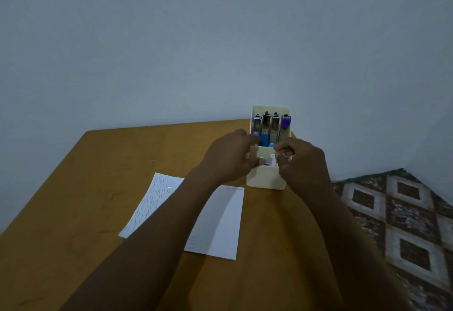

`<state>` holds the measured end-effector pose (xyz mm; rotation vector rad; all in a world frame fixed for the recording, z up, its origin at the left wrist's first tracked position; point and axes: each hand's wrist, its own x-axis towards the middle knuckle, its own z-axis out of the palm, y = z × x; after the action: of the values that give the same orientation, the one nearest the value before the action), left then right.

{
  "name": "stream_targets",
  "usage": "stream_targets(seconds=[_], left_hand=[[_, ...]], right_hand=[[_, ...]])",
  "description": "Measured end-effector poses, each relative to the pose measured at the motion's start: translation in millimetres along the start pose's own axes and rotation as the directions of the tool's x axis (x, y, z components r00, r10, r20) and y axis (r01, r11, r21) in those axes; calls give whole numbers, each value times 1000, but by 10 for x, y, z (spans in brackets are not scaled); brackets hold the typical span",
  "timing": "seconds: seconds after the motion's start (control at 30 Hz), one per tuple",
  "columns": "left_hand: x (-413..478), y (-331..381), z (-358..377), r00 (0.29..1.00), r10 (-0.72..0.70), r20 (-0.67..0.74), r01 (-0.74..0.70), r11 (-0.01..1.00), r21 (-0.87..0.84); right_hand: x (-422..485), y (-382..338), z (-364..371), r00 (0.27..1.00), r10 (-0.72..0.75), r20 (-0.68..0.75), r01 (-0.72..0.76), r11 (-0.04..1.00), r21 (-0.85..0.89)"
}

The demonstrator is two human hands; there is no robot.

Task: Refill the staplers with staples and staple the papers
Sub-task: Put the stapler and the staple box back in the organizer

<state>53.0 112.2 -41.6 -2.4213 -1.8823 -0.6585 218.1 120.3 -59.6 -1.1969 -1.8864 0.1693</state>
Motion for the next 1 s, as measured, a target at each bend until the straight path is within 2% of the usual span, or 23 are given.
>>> stream_targets(seconds=[0.13, 0.23, 0.3, 0.4, 0.57, 0.7, 0.83, 1.0], left_hand=[[-80, -128, -24, 997, -30, -76, 20, 992, -125], [-229, -276, -94, 998, -48, -29, 42, 979, -198], [-361, -362, -160, 993, -71, 97, 90, 974, -210], [-584, -524, -190, 948, -62, 313, 127, 973, -192], [-895, -711, -158, 874, -121, 471, 208, 968, -138], [-1077, -816, -136, 871, -186, 455, 262, 958, -111], [-1104, -866, -80, 878, -249, 410, 295, 954, -52], [-1139, -894, -1, 908, -321, 268, 341, 940, -28]], right_hand=[[13, 13, 22, 989, 98, -114, -106, 993, -60], [20, 3, 33, 940, 264, -218, -282, 958, -56], [13, 2, 65, 925, 354, -140, -363, 931, -44], [17, -9, 165, 901, 434, -17, -434, 901, 24], [102, -21, 286, 791, 610, 53, -611, 782, 119], [106, -130, 350, 756, 653, 40, -650, 741, 170], [88, -234, 382, 762, 647, 37, -640, 743, 195], [52, -367, 391, 767, 640, 42, -632, 743, 219]])
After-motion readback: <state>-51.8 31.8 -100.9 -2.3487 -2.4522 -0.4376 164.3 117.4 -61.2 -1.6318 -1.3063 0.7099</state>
